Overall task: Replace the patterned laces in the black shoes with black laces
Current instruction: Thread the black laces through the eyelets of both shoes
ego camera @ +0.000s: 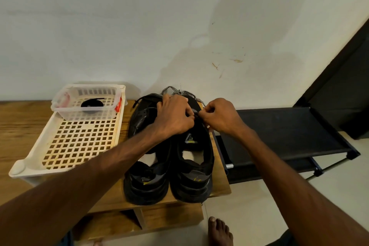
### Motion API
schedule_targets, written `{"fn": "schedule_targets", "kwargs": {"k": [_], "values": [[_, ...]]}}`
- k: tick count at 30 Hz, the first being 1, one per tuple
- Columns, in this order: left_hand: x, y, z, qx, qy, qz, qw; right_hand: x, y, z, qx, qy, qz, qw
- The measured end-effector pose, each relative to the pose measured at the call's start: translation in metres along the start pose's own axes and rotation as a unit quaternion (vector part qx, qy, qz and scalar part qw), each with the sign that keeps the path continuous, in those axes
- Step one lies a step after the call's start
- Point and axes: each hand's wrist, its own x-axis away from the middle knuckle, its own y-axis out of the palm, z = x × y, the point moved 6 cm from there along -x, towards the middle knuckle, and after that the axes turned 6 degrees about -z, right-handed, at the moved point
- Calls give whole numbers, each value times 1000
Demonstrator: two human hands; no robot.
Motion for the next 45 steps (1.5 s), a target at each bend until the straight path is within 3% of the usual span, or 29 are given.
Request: {"fn": "schedule_targets", "kwargs": {"k": [4,6,8,10,11,12,13,15,17,18,20,22,25,28,30,31,33,34,35,37,39,40,43,45], "values": [[4,-4,2,-25,18,17,999,2,-18,4,-48,-1,62,997],[4,-5,0,-36,20,25,999,7,-35,5,-169,9,102,980],[5,-5,-1,-45,16,29,998,12,-51,8,-377,25,139,915],[7,-7,-1,-39,15,53,998,19,-61,9,-580,28,158,799],[8,-10,-1,-29,14,73,997,21,-64,10,-625,27,164,763],[8,-15,-1,-15,16,95,995,23,-65,11,-633,27,165,756],[8,-20,-1,6,22,119,993,23,-64,14,-612,34,162,774],[7,-34,-1,83,51,167,981,21,-60,16,-480,35,144,865],[7,-56,1,184,105,236,948,17,-52,8,-188,-17,109,976],[11,-69,3,219,130,273,928,15,-42,3,-46,-44,67,996],[19,-89,6,248,160,322,900,11,-17,2,84,-56,-30,994],[22,-97,6,254,162,336,892,9,-8,3,95,-46,-63,992],[21,-87,1,247,153,307,906,5,-20,0,60,-34,-8,998],[9,-71,-8,198,127,236,943,10,-36,-8,5,-47,48,998],[-2,-57,-21,134,90,161,974,13,-46,-11,-164,-55,81,982],[-6,-50,-27,102,73,127,984,15,-51,-11,-302,-59,89,947],[-7,-46,-34,60,55,98,992,21,-59,-13,-568,-70,88,815],[-6,-49,-35,46,53,102,992,24,-62,-12,-629,-66,93,769],[-5,-53,-36,36,56,110,992,26,-63,-8,-635,-50,107,763],[-5,-63,-34,40,67,135,988,27,-64,0,-517,-24,140,844],[-2,-72,-28,92,85,166,978,24,-55,0,-312,-42,139,939],[0,-76,-24,119,96,183,971,21,-47,0,-208,-52,124,969],[10,-82,-9,155,129,205,958,8,-19,5,33,-39,20,999],[11,-77,-4,190,129,178,957,2,-8,9,83,-22,-50,995]]}}
